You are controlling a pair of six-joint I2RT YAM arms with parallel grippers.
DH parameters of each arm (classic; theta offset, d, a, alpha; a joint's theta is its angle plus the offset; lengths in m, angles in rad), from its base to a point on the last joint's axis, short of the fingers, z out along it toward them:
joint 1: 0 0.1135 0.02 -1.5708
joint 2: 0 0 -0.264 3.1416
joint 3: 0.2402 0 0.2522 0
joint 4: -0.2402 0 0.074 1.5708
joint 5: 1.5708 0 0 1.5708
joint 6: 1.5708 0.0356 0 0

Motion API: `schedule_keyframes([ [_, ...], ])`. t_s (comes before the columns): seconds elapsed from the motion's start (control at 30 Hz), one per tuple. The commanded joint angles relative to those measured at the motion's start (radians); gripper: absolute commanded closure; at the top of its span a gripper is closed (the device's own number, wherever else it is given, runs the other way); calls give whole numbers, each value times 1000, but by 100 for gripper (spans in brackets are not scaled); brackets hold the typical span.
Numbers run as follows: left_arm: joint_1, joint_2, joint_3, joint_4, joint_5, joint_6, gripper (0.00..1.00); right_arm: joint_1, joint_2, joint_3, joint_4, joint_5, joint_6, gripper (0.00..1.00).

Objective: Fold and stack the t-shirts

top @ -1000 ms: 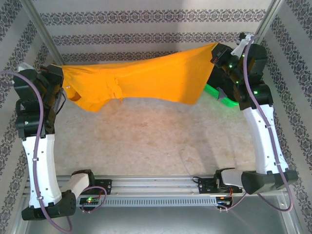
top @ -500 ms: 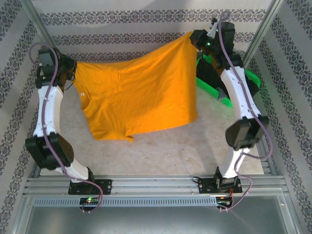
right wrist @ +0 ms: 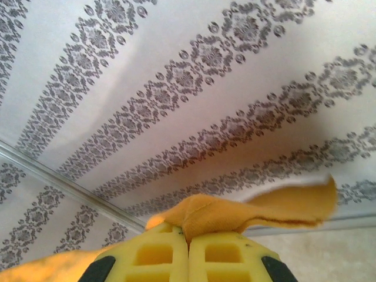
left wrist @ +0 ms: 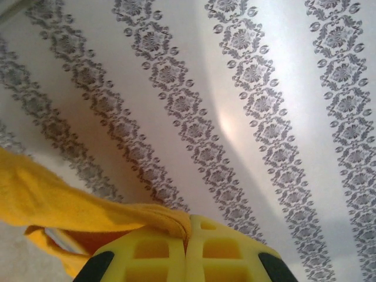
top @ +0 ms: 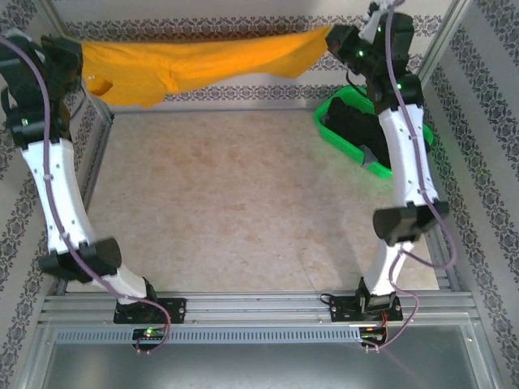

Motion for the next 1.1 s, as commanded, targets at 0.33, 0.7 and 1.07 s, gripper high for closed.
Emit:
schedule_keyframes([
  [0.33,-46,-321,-1050,-39,-81,68,70,6,-346,-1110,96,183,-30,87],
  [0.7,-194,-421,-1263,-250,-105,65,36,31,-237,-1093,-124,194,-97,45],
  [1.07,-498,-524,-1523,-195,-88,-213,40,77,-257,-1174,-126,205,-148,46],
])
